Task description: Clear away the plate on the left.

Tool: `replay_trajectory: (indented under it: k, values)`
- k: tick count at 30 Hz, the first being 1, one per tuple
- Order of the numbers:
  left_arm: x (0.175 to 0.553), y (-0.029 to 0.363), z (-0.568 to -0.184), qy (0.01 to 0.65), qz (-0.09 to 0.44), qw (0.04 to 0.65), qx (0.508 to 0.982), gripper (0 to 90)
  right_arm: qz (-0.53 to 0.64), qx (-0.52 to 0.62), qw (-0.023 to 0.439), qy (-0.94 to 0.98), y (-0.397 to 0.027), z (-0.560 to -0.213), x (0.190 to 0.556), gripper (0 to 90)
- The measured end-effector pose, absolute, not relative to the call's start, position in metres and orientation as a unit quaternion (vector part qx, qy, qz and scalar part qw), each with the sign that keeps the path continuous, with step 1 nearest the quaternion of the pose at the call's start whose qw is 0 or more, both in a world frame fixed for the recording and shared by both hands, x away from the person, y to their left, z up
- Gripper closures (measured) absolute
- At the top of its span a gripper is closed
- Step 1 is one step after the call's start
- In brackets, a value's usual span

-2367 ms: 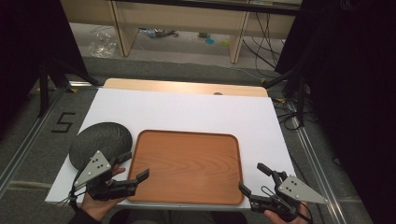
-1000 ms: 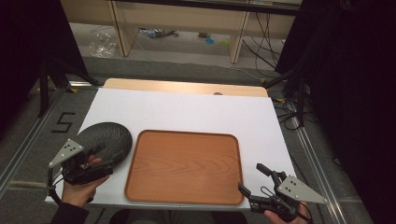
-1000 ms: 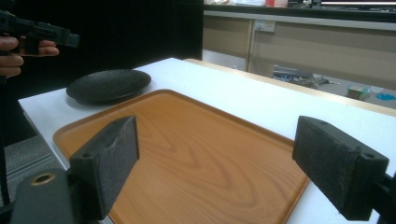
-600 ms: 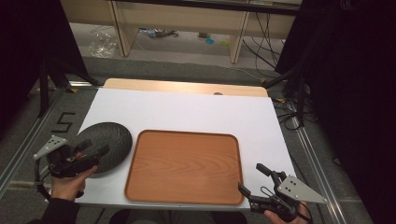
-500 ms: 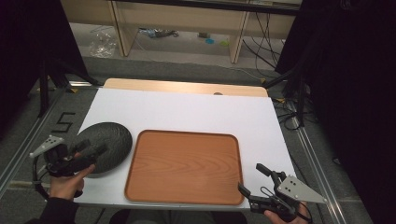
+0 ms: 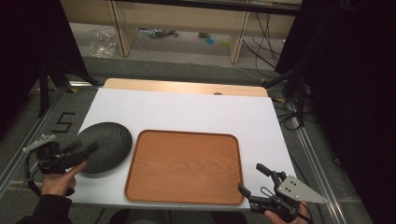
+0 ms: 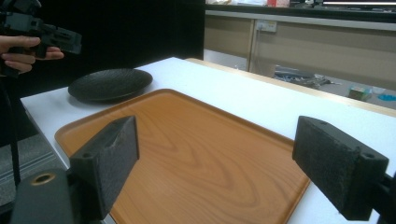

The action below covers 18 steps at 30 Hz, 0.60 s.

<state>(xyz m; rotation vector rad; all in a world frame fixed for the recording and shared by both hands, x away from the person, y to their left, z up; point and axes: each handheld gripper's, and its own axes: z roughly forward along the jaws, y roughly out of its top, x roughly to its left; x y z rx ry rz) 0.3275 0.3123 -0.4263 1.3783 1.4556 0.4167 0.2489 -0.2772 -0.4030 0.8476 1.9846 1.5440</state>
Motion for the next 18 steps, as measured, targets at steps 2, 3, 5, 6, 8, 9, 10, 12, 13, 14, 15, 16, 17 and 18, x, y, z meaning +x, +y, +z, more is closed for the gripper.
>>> replay_trajectory:
  k: [2, 3, 5, 6, 8, 9, 10, 12, 13, 14, 15, 16, 17, 18]
  values:
    - [0.329, 0.317, -0.428, 0.615, 0.169, 0.515, 0.572, 18.1, 0.565, 0.31, 0.242, 0.726, -0.277, -0.403, 0.249, 15.8]
    - [0.329, 0.32, -0.429, 0.621, 0.167, 0.514, 0.568, 18.1, 0.565, 0.31, 0.242, 0.726, -0.277, -0.403, 0.249, 15.8]
    - [0.33, 0.326, -0.431, 0.626, 0.164, 0.511, 0.566, 18.1, 0.564, 0.31, 0.242, 0.726, -0.277, -0.403, 0.249, 15.7]
    - [0.331, 0.329, -0.433, 0.63, 0.163, 0.51, 0.563, 18.3, 0.564, 0.31, 0.241, 0.726, -0.277, -0.403, 0.249, 15.8]
    - [0.331, 0.336, -0.436, 0.638, 0.16, 0.507, 0.556, 18.3, 0.564, 0.31, 0.241, 0.726, -0.277, -0.403, 0.249, 15.8]
    - [0.332, 0.339, -0.438, 0.643, 0.157, 0.505, 0.553, 18.3, 0.564, 0.31, 0.241, 0.726, -0.277, -0.403, 0.249, 15.8]
    - [0.332, 0.342, -0.44, 0.649, 0.154, 0.501, 0.551, 18.3, 0.564, 0.31, 0.241, 0.726, -0.277, -0.403, 0.249, 15.8]
    - [0.332, 0.348, -0.442, 0.67, 0.15, 0.487, 0.54, 18.4, 0.564, 0.31, 0.241, 0.726, -0.277, -0.403, 0.249, 15.8]
    - [0.332, 0.351, -0.444, 0.671, 0.148, 0.486, 0.539, 18.4, 0.564, 0.31, 0.241, 0.726, -0.277, -0.403, 0.249, 15.8]
    - [0.332, 0.355, -0.446, 0.672, 0.146, 0.485, 0.54, 18.4, 0.564, 0.31, 0.241, 0.726, -0.277, -0.403, 0.249, 15.8]
    - [0.332, 0.357, -0.448, 0.677, 0.141, 0.484, 0.537, 18.5, 0.563, 0.31, 0.243, 0.726, -0.277, -0.403, 0.249, 15.8]
    - [0.332, 0.359, -0.45, 0.678, 0.138, 0.483, 0.537, 18.6, 0.568, 0.311, 0.25, 0.72, -0.277, -0.403, 0.249, 15.8]
    - [0.332, 0.36, -0.452, 0.684, 0.133, 0.481, 0.531, 18.6, 0.568, 0.311, 0.25, 0.72, -0.277, -0.403, 0.249, 15.8]
    - [0.333, 0.362, -0.454, 0.686, 0.131, 0.484, 0.527, 18.7, 0.569, 0.311, 0.251, 0.719, -0.277, -0.403, 0.249, 15.8]
